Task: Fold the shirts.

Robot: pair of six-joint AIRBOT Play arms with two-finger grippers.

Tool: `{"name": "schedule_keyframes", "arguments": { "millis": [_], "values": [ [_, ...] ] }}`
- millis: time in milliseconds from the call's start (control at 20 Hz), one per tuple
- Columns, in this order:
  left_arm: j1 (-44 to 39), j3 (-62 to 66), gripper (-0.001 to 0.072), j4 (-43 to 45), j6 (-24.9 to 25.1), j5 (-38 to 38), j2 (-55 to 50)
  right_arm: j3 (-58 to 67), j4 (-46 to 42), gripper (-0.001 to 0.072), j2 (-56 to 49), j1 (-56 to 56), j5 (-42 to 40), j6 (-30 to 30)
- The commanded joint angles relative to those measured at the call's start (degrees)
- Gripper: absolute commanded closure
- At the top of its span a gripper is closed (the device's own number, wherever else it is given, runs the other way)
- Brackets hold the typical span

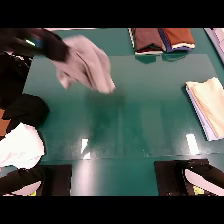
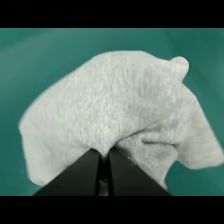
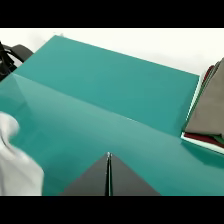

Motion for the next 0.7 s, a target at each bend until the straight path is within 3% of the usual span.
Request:
{"name": "schedule_keyframes", "arguments": {
  "millis": [0,100,150,200,250,450,600,650],
  "values": [
    [-6.12,-6.43,0.0676,-11.13,0.7,1.36,-5.49,0.31,0.02,0.0698,0.04,-0.26,4.15,0.02],
    [-6.91,-7.98,0.0211,-20.52,3.04,4.92,-8.31,0.31,0.0,0.0697,0.02,-0.26,5.79,0.02],
    [-6.78,-7.96,0.021,-23.17,3.1,6.62,-9.2,0.28,-0.02,0.0694,0.0,-0.28,6.64,0.02],
    [-6.71,-7.91,0.021,-22.64,3.08,8.68,-9.55,0.28,-0.13,0.0619,-0.07,-0.31,7.85,0.02],
    [-6.03,-7.67,0.021,-21.07,3.02,10.25,-9.53,0.07,-0.13,0.047,-0.11,-0.37,9.44,0.02],
    [3.76,-6.84,0.021,-20.83,2.51,9.16,-9.4,-11.52,-0.02,0.0449,1.31,-1.92,15.39,0.02],
    [13.07,-6.91,0.021,-20.85,2.36,6.73,-9.44,-29.68,-0.02,0.0448,3.69,-5.79,13.27,0.02],
    [15.63,-6.91,0.021,-20.85,2.36,5.99,-9.44,-36.7,0.46,0.0403,3.98,-7.06,11.39,0.0]
  ]
}}
